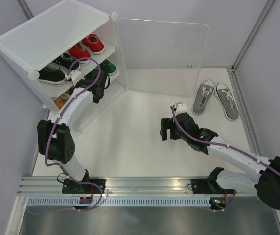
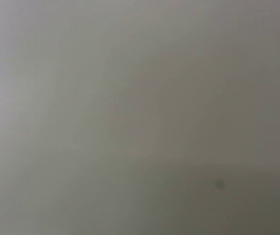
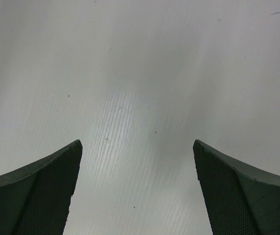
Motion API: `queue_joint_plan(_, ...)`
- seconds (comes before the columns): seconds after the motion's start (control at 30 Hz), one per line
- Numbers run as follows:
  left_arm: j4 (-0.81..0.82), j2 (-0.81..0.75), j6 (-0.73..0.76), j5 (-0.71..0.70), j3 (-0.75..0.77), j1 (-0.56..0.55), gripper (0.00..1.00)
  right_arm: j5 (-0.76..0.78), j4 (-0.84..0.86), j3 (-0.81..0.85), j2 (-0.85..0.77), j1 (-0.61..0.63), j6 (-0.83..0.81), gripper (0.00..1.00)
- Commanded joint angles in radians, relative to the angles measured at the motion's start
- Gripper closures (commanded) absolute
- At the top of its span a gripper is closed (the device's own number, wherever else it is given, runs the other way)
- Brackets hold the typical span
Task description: Place and organize the shoes in the shoe cabinet
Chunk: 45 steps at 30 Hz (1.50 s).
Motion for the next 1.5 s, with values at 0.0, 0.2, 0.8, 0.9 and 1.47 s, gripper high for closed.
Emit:
queue_joint_plan(0.0, 0.092, 0.018, 0.057, 0.005, -0.022, 0.025, 0.68, -0.026, 0.040, -0.005, 0.008, -0.004, -0.014, 0.02)
queue_joint_plan(0.2, 0.091, -0.008, 0.051, 0.062, -0.037, 0.028, 0.40, -0.041, 0.040, -0.002, 0.017, -0.004, -0.017, 0.03)
queue_joint_plan(0.8, 0.051, -0.097, -0.035, 0.197, -0.117, 0.023, 0.48, -0.067, 0.040, 0.008, 0.021, -0.004, -0.028, 0.04)
queue_joint_plan(0.9, 0.032, -0.086, -0.036, 0.163, -0.097, 0.031, 0.58, -0.067, 0.040, 0.008, 0.021, -0.004, -0.028, 0.04)
queue_joint_plan(1.47, 0.032, -0.054, -0.012, 0.104, -0.037, 0.074, 0.56, -0.063, 0.046, -0.002, 0.028, -0.002, -0.031, 0.05)
